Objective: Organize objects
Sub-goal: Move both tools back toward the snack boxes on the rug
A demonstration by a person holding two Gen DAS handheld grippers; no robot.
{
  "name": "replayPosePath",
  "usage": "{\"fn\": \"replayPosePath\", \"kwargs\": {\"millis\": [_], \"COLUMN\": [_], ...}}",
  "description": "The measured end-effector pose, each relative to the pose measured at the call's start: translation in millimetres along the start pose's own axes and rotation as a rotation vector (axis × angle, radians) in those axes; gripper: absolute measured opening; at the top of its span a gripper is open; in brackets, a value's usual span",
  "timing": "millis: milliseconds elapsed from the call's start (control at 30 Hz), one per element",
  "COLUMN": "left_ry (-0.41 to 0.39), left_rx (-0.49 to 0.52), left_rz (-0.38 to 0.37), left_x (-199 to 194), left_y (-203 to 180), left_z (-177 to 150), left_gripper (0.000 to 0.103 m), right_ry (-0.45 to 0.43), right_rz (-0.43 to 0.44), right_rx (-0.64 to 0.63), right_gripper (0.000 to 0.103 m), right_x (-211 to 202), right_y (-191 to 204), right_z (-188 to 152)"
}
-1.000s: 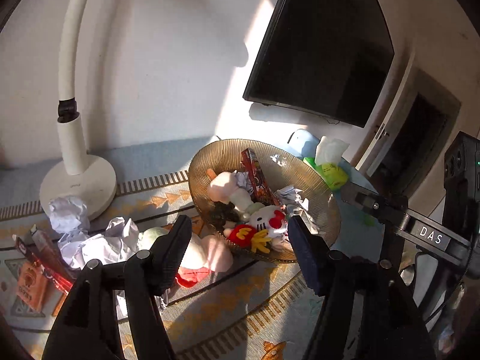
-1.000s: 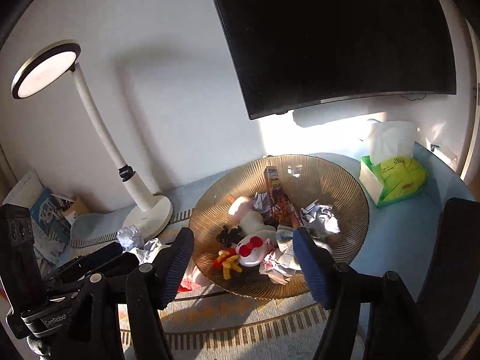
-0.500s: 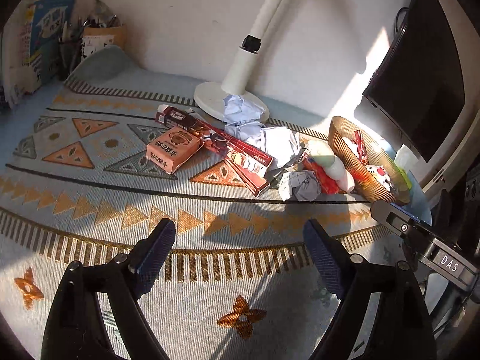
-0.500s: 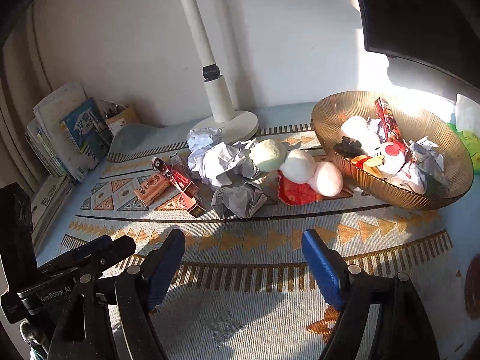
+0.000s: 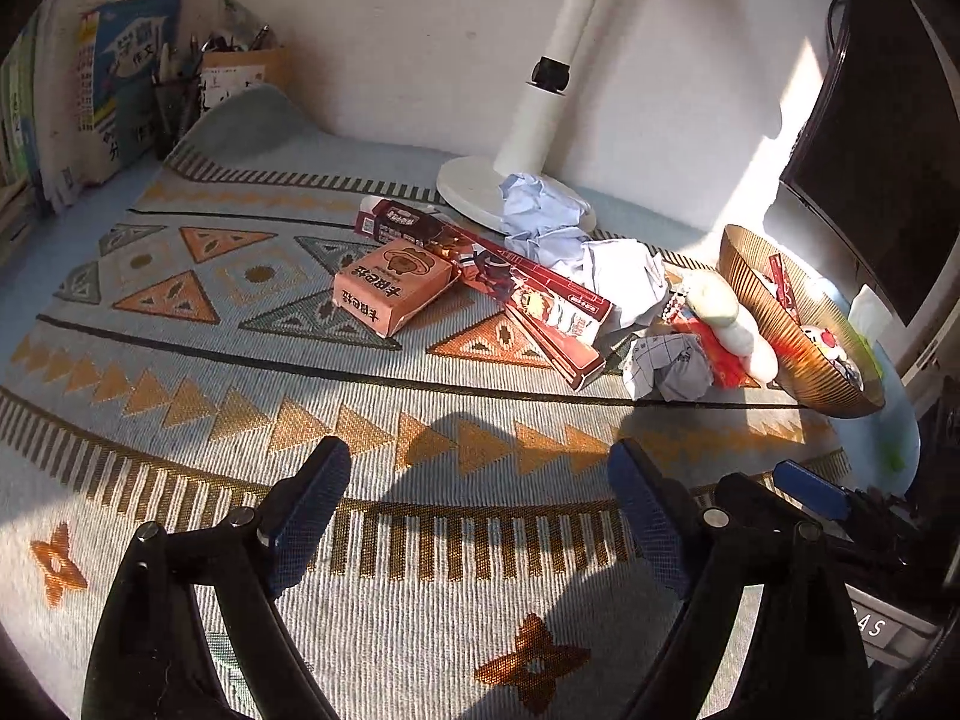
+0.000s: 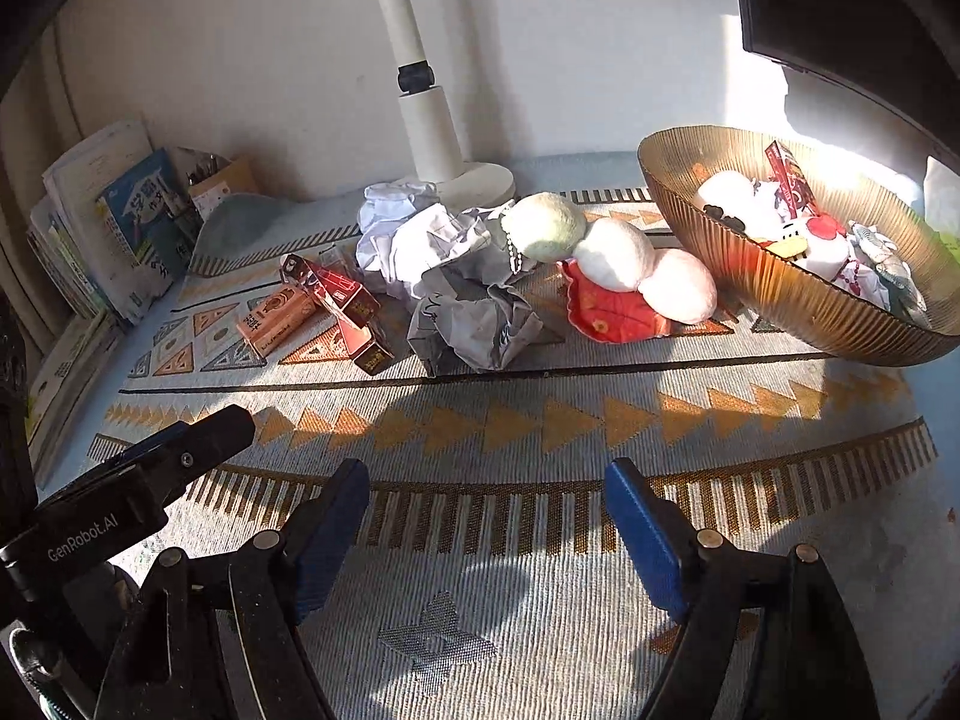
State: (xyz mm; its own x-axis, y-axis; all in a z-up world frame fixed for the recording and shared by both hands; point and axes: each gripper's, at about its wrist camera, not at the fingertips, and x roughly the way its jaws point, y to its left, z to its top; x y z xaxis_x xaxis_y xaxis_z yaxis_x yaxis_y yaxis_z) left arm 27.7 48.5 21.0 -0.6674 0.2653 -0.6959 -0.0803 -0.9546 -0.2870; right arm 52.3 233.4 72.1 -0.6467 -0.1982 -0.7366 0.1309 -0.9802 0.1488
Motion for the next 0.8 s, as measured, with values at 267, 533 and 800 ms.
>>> {"fn": "replayPosePath", "kwargs": {"millis": [267, 533, 800], "left_ry": [0.039, 0.034, 0.110], "left_rx": [-0.054, 0.014, 0.167], "left_rz": [-0.068, 0.028, 0.094], "left_x": [1.9, 3.5, 33.8], "left_y": [10.3, 1.6, 40.4], "left_z": [1.7, 3.6, 66.9], "left_gripper": [0.086, 0.087, 0.087], "right_ry": [0.001, 0.041, 0.051], "right_rz": [-0.011, -0.025, 0.042], "right_rx": [-0.024, -0.038, -0.127], "right_gripper": [0.082, 0.083, 0.083], "right_x": [1.3, 7.9, 8.2], "right_y": [4.4, 6.3, 38.0], "right_z": [-1.2, -1.2, 51.8]}}
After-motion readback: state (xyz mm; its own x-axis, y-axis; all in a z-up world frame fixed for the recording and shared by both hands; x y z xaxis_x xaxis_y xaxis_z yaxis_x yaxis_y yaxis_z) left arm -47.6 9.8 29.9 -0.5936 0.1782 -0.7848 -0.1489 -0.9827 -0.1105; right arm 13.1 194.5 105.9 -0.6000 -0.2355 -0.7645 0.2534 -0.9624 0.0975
